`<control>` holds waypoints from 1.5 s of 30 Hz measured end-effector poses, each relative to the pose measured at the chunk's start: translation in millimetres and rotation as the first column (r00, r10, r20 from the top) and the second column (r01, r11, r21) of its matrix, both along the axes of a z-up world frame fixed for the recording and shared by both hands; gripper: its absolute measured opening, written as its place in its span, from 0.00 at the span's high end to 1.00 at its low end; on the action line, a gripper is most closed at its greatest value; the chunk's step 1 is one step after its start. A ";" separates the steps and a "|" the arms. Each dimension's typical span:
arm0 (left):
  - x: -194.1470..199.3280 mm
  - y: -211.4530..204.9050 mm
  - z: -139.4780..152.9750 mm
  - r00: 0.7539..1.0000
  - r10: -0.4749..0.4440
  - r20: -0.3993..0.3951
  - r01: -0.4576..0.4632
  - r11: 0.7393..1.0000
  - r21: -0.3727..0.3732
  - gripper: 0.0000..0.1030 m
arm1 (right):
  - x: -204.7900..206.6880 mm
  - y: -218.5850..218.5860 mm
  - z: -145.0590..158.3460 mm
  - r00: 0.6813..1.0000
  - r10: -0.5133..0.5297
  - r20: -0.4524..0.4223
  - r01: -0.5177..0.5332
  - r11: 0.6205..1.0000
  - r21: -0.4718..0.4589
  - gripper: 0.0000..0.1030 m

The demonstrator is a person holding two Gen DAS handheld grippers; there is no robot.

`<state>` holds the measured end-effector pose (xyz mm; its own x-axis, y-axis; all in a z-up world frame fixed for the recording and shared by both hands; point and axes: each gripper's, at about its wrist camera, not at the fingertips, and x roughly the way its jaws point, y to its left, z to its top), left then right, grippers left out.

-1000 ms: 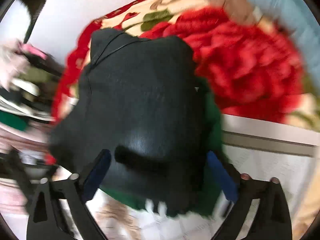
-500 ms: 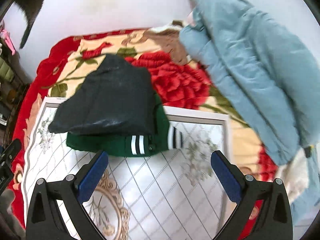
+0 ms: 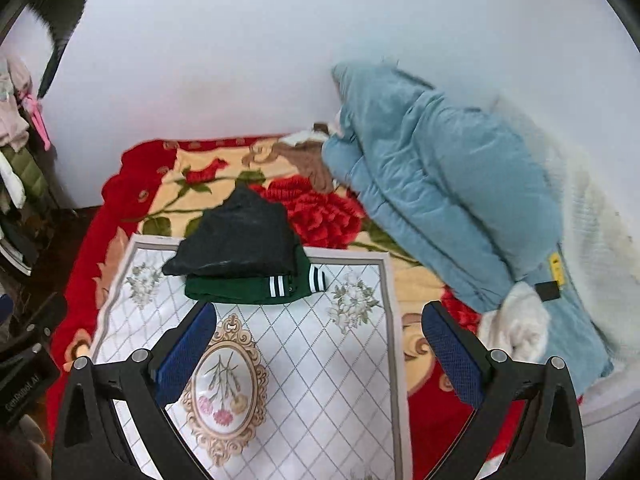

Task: Fold large clothes

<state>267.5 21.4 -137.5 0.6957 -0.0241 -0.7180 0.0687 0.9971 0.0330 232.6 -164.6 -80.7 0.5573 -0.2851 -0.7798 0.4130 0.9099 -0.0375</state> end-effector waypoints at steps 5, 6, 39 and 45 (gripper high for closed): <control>-38.3 1.9 36.4 0.999 -0.023 0.030 0.023 1.000 -0.004 0.02 | -60.1 14.4 59.2 0.999 -0.007 0.051 0.008 1.000 -0.014 0.00; -46.2 1.9 42.7 0.999 -0.027 0.033 0.027 1.000 -0.004 0.02 | -72.0 17.1 70.7 0.998 -0.001 0.060 0.002 1.000 -0.018 0.00; -147.7 -7.2 102.8 0.987 -0.013 0.160 0.015 1.000 -0.009 0.02 | -192.8 26.2 160.3 0.979 0.079 0.190 -0.074 0.997 -0.036 0.00; -153.2 -11.0 105.1 0.985 -0.009 0.171 0.010 1.000 -0.004 0.02 | -191.1 18.9 161.8 0.977 0.081 0.199 -0.072 0.996 -0.053 0.00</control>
<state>114.3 10.3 -32.4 0.8081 -0.0349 -0.5880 0.0721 0.9966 0.0400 41.5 -145.7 81.1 0.7225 -0.2679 -0.6373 0.3453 0.9385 -0.0030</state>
